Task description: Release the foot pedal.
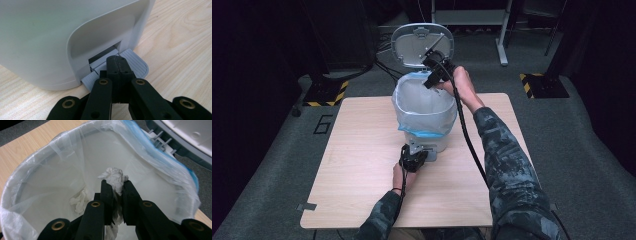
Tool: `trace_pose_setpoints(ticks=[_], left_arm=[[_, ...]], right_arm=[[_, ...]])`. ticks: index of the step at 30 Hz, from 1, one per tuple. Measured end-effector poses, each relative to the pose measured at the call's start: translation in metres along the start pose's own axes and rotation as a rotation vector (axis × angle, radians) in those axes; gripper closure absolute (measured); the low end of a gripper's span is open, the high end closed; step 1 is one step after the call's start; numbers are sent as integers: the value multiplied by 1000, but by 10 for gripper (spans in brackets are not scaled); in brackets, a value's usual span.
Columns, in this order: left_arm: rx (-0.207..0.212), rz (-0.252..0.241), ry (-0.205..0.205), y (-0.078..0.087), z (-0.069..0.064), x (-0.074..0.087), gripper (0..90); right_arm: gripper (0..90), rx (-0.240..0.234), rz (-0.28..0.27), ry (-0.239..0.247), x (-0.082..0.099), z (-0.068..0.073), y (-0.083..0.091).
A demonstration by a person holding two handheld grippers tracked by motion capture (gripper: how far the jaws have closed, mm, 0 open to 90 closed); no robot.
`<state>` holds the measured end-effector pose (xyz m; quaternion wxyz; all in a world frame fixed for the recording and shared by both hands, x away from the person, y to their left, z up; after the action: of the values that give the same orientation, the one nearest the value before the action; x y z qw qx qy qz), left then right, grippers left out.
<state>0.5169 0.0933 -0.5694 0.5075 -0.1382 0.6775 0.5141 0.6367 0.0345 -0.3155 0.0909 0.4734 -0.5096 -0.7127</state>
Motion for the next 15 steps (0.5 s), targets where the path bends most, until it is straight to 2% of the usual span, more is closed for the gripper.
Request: trace_pose_setpoints(ticks=[9, 11, 12, 14, 15], left_arm=[[1, 1, 1, 0, 0, 0, 900], [2, 1, 0, 0, 0, 0, 900], [0, 1, 2, 0, 0, 0, 900], [2, 1, 3, 0, 0, 0, 900], [4, 1, 4, 0, 0, 0, 900]], right_arm=[[817, -8, 22, 35, -4, 7, -18], [816, -14, 27, 27, -5, 9, -21], [779, -17, 26, 30, -5, 10, -22], [338, -20, 38, 15, -5, 12, -25], [208, -21, 41, 24, -4, 12, -26]])
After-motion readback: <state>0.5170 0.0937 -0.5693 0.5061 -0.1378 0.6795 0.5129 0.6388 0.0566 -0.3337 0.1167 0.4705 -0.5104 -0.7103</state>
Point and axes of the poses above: each handheld gripper's, and its own axes: y roughly backward along the jaws, x roughly out of its underside, z roughly to its left, the point moved 8 cm from there along -y, roughly forward along the jaws, and after that the axes turned 5 degrees about -x, right-handed, at the moved point
